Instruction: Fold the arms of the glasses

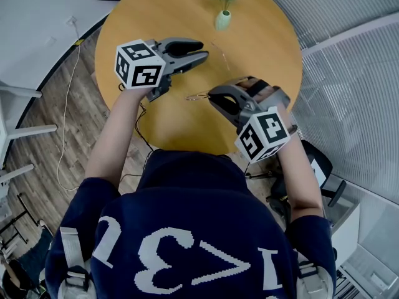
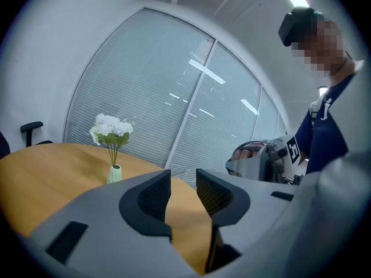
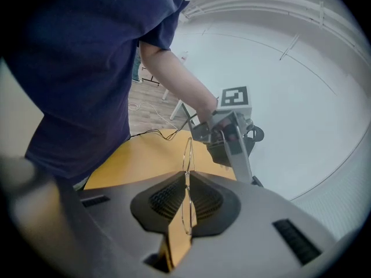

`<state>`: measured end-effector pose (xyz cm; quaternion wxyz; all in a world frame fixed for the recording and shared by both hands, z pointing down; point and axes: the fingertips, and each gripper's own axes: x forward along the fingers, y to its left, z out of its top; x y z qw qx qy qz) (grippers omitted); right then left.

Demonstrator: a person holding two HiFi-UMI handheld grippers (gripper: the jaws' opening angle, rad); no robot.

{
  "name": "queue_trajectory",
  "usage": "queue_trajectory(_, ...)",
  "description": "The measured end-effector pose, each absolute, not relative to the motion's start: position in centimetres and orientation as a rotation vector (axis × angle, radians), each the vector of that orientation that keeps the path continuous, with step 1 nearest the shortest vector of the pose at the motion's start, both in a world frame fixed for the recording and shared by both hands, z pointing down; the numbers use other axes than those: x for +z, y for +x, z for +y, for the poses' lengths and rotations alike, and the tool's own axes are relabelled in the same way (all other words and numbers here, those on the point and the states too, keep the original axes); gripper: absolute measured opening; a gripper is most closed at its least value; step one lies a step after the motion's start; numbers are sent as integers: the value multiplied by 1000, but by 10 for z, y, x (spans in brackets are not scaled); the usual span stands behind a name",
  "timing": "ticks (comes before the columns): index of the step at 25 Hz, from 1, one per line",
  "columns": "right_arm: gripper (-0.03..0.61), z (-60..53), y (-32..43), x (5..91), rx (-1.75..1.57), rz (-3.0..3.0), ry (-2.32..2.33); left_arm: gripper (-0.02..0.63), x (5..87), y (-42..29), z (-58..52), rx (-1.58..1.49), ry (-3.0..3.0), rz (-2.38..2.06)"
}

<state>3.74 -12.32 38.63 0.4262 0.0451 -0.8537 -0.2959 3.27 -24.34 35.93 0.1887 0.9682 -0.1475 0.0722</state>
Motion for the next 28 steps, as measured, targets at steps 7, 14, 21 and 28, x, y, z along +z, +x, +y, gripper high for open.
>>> queue_trajectory(7, 41, -110, 30, 384, -755, -2142, 65, 213, 368, 46, -260, 189, 2665, -339)
queue_trajectory(14, 40, -113, 38, 390, -733, -2133, 76, 164, 367, 48, -244, 182, 2662, -255)
queue_trajectory(21, 41, -125, 55, 396, -701, -2126, 112, 71, 366, 33, -232, 184, 2646, -213)
queue_trajectory(28, 41, -151, 64, 397, -605, -2148, 228, 75, 370, 27, -205, 187, 2617, -131)
